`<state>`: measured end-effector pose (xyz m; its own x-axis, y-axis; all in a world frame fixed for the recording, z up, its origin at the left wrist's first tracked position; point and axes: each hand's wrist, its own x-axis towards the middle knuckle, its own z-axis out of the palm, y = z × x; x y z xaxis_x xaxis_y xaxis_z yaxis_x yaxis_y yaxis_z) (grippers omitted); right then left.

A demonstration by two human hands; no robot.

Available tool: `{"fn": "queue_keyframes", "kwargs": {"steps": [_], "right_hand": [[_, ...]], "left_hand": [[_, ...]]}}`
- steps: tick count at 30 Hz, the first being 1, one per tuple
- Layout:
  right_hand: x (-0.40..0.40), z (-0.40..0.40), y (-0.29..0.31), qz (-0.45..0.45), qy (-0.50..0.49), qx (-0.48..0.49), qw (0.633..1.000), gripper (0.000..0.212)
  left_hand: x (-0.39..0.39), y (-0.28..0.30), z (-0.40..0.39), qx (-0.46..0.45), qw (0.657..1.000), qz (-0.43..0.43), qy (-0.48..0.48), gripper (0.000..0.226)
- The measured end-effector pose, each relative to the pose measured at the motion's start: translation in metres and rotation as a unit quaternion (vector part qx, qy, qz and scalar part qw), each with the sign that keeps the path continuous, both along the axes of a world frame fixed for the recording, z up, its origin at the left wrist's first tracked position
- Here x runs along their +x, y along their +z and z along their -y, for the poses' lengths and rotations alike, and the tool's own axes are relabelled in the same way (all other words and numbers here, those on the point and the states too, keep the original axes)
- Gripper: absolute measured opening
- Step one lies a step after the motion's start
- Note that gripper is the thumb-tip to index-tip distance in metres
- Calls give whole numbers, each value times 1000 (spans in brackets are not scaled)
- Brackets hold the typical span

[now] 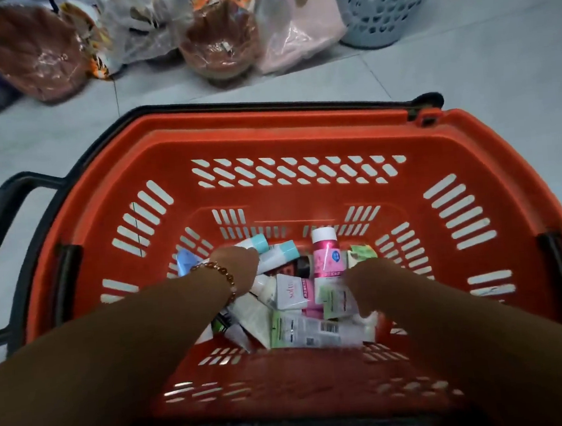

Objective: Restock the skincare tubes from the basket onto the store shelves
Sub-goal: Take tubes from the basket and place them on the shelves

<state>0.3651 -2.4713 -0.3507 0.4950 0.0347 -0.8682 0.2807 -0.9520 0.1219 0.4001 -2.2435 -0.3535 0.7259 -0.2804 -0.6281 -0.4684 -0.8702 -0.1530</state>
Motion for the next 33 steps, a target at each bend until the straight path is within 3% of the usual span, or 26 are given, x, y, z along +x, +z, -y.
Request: {"fn": "queue_keyframes", "kwargs": {"steps": [4,8,12,17,20,23,26,28,30,33], "right_hand": [[0,2,12,-14,32,35,999,68],[-4,9,46,-41,-95,126,987,48],[-21,29,103,9,-216,299,929,38],[-75,54,175,43,-397,464,791,42],[-120,70,220,57,-486,539,686,31],[-168,87,258,87,-565,595,565,33],[-218,101,293,126,-633,624,441,44],[-251,108,315,135,-663,637,369,34],[-284,115,333,145,-694,638,299,32],[-326,122,352,140,-703,658,232,48]], "left_hand": [[7,11,-2,-10,1000,-7,-16,36],[12,45,5,-38,996,-80,20,34],[0,87,3,-160,984,-35,69,26],[-40,144,12,-408,901,-11,145,14],[-69,186,39,-523,827,-81,188,11],[-102,239,83,-613,730,-180,241,5],[-131,291,131,-676,642,-248,263,12],[-149,320,165,-698,597,-295,262,21],[-172,343,201,-691,572,-332,293,30],[-217,363,253,-671,545,-389,318,47]]}}
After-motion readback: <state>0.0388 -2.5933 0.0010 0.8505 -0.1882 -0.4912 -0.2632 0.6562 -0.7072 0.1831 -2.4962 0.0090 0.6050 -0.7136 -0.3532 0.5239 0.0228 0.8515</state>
